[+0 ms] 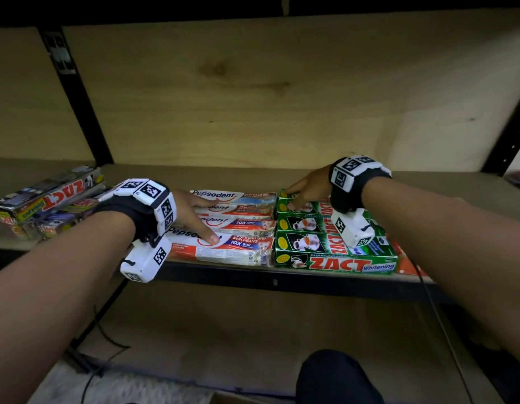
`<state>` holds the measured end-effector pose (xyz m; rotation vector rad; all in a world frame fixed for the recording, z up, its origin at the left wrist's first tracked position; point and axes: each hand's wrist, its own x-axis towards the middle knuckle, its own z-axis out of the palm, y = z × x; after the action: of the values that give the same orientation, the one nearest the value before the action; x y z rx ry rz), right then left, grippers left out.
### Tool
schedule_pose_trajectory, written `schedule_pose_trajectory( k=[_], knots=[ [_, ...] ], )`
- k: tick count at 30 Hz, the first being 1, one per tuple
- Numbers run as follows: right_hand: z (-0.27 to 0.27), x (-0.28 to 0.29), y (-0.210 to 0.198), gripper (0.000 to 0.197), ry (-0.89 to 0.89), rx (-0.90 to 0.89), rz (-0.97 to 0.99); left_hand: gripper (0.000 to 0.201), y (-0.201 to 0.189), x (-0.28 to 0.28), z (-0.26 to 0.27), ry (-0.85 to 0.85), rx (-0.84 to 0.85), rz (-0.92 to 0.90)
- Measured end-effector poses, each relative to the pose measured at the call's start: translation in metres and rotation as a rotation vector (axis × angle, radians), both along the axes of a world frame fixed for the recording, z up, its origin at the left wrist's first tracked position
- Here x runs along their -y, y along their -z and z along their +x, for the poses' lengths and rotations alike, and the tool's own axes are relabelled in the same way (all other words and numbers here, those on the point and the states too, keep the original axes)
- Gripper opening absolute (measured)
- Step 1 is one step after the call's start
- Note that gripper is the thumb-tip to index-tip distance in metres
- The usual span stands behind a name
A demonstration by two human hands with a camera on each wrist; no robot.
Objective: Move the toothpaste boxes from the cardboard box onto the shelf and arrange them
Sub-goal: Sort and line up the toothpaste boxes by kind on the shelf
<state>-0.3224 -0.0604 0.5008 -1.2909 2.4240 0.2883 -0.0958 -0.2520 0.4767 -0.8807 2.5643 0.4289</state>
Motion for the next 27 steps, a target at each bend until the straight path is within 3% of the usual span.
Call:
schedule_pose_trajectory(
  k=[7,11,16,21,27],
  knots=[
    [-0.005,0.002,0.003,0.073,-0.029,-0.025,-0.005,0.121,0.001,-0.004,0.004,0.096,0.068,-0.095],
    [-0.004,0.002,0.004,0.074,-0.047,-0.057,-0.009,0.099,0.003,-0.016,0.011,0.095,-0.041,-0.143],
    [0.011,0.004,-0.005,0.074,-0.045,-0.136,-0.038,0.109,-0.003,-0.023,0.024,0.075,-0.076,-0.137],
    [0.038,0.028,-0.019,0.052,-0.076,-0.181,-0.101,0.068,-0.023,-0.02,0.058,0.016,-0.217,-0.18],
    [0.102,0.074,-0.033,0.021,-0.122,-0.005,-0.2,0.033,-0.044,0.011,0.123,-0.112,-0.292,-0.416]
  ],
)
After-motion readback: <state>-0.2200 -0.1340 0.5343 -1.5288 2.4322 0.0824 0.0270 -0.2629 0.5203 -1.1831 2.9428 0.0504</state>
